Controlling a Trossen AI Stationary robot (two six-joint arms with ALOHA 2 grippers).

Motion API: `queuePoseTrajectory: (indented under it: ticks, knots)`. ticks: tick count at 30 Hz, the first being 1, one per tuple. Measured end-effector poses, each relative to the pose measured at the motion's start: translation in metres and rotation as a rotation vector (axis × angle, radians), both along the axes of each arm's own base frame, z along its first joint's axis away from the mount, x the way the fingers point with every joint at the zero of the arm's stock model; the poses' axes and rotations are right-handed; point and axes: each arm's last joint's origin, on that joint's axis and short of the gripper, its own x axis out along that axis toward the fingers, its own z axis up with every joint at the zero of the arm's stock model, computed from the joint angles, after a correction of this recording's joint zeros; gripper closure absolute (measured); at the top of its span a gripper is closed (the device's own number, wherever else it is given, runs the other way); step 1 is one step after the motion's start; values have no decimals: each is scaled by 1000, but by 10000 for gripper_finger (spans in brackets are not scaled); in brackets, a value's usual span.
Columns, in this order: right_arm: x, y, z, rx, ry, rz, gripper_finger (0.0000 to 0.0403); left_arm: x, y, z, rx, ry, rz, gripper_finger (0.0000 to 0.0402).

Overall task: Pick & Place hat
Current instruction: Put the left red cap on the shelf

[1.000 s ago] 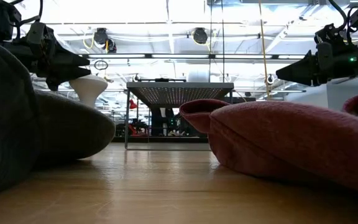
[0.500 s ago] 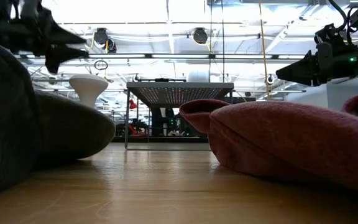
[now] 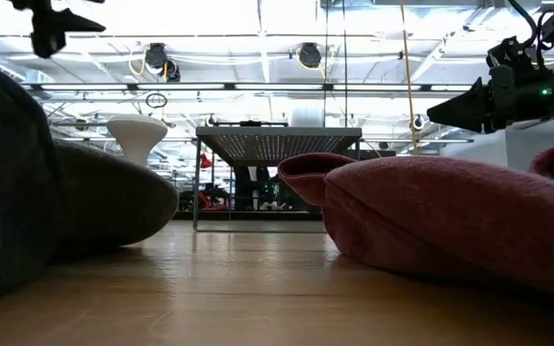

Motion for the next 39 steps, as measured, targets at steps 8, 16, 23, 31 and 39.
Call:
queuePoseTrajectory:
  ticks: [8,16,23,31,39]
  knots:
    - [0,0,0,0,0,0,193,2,-6,25,-316,189,-44,215]
    - [0,0,0,0,0,0,193,23,-14,37,-513,413,-65,215]
    - [0,0,0,0,0,0,193,50,-26,36,-624,546,-37,215]
    - [0,0,0,0,0,0,193,79,-44,21,-719,722,9,215]
    - [0,0,0,0,0,0,193,112,-65,-2,-655,908,-3,215]
